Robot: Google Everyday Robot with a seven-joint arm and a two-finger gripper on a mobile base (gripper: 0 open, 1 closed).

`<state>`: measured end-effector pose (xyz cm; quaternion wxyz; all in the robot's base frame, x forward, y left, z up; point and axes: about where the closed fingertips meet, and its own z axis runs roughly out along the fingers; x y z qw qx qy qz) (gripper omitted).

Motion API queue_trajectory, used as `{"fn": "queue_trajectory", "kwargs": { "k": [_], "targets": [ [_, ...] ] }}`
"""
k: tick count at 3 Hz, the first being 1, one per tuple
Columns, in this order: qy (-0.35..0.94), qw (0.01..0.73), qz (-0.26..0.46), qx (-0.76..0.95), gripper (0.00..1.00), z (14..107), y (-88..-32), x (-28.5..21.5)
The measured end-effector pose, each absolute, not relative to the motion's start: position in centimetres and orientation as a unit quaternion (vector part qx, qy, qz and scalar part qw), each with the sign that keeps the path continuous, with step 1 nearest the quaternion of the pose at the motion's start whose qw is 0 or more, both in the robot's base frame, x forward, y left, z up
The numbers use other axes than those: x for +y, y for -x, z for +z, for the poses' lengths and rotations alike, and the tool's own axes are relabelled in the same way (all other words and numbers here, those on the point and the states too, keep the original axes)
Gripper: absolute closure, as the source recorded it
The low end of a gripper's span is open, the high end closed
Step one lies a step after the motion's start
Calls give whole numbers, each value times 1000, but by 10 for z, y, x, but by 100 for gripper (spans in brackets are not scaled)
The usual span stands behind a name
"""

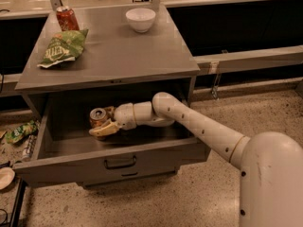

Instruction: Place orange can into top drawer

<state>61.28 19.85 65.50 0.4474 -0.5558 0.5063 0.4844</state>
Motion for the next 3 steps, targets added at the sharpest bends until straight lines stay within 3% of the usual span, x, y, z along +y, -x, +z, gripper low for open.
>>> {"fn": "queue_trajectory", "kwargs": {
  "k": [1,3],
  "targets": [
    [561,444,477,510,0,636,-618,204],
    [564,440,474,513,0,637,-618,207]
  ]
}}
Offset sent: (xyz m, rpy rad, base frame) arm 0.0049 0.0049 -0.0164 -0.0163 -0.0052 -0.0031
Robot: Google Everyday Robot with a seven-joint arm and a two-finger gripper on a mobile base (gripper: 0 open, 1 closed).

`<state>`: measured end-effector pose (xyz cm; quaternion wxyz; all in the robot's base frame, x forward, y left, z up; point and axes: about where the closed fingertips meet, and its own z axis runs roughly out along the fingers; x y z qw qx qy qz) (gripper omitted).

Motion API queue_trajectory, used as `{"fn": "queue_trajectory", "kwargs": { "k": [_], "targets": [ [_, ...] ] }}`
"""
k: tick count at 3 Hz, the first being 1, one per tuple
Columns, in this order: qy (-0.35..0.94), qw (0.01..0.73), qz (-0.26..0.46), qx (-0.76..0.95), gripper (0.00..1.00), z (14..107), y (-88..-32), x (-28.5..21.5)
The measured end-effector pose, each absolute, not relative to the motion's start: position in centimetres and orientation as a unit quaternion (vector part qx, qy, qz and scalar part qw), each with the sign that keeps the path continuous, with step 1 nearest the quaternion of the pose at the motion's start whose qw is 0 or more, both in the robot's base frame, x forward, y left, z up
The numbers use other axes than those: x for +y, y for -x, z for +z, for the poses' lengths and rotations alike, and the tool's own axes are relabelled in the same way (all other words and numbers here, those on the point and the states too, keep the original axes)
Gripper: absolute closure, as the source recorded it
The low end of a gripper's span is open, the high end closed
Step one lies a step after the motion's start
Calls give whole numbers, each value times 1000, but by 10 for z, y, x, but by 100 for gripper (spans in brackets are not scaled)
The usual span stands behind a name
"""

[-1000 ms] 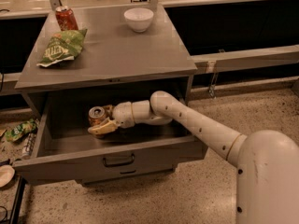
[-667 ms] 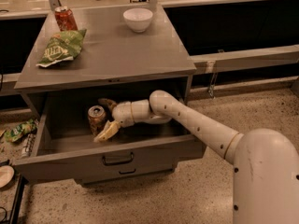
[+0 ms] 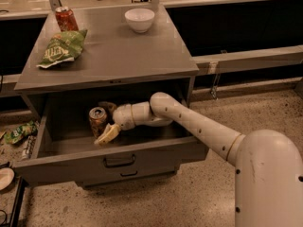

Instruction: Place orange can into top drawer

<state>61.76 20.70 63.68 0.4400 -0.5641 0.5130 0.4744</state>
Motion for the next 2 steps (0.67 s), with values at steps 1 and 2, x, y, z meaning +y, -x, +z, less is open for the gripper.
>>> {"fn": "queue_trajectory", "kwargs": {
  "k": [1,2],
  "targets": [
    [567,431,459,531,0,657,-615,197],
    [568,422,438,554,0,693,-606,184]
  ]
}}
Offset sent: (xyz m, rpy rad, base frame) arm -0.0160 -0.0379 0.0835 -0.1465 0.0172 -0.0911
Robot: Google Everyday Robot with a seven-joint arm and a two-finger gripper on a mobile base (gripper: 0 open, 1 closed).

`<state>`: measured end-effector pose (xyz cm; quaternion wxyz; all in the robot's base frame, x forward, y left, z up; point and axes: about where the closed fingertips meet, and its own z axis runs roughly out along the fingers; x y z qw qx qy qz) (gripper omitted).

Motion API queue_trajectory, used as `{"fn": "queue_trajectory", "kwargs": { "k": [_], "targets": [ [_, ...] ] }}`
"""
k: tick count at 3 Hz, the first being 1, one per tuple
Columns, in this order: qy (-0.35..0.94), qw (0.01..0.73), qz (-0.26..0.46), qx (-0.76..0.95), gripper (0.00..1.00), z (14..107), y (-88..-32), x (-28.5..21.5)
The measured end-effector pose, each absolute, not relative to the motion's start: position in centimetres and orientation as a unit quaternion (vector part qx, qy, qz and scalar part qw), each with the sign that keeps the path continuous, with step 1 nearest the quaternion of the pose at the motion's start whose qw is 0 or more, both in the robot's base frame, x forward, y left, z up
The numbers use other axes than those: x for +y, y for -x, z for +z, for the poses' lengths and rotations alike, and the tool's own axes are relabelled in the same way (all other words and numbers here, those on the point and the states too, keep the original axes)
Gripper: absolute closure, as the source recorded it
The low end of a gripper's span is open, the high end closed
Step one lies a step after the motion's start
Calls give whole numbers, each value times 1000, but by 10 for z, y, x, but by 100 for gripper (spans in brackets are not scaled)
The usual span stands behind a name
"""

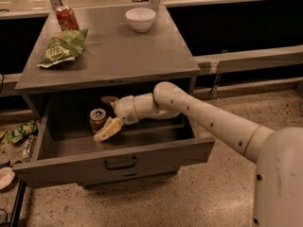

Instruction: Place orange can into top drawer

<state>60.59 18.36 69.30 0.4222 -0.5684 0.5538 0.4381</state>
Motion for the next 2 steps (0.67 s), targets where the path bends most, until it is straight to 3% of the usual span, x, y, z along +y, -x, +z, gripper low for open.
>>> {"fn": "queue_trajectory", "kwargs": {
  "k": [1,2],
  "targets": [
    [568,421,426,564,0,712,-599,174],
    [544,421,440,577,26,725,-570,154]
  ]
}}
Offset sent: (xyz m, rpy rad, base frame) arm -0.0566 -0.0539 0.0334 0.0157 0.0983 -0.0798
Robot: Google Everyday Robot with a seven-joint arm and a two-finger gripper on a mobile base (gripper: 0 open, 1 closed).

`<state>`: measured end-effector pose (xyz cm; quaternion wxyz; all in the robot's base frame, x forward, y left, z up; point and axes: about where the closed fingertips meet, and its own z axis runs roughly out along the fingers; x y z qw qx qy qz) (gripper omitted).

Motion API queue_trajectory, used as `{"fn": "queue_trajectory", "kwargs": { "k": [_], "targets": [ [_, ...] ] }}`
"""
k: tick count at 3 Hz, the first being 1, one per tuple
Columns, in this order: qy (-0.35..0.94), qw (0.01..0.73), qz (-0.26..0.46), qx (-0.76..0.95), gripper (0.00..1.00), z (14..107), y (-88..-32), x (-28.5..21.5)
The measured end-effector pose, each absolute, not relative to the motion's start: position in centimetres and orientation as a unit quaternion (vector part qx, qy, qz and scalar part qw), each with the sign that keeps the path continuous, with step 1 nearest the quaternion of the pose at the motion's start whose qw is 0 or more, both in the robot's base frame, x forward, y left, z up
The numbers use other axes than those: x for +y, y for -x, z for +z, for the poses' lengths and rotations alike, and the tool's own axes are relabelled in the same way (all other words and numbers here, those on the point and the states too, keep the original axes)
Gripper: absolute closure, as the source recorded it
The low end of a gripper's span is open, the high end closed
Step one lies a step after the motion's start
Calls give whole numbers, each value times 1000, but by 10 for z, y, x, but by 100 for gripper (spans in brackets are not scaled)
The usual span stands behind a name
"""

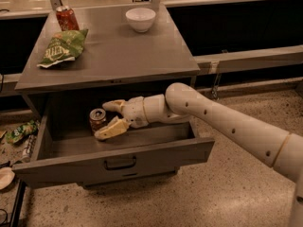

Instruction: Place orange can into top drawer

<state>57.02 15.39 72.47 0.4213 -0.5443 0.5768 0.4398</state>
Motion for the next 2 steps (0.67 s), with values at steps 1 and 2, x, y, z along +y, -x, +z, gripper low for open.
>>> {"fn": "queue_trajectory", "kwargs": {
  "k": [1,2],
  "targets": [
    [527,440,433,584,49,748,-550,132],
    [529,479,405,572,72,786,-538,111]
  ]
}}
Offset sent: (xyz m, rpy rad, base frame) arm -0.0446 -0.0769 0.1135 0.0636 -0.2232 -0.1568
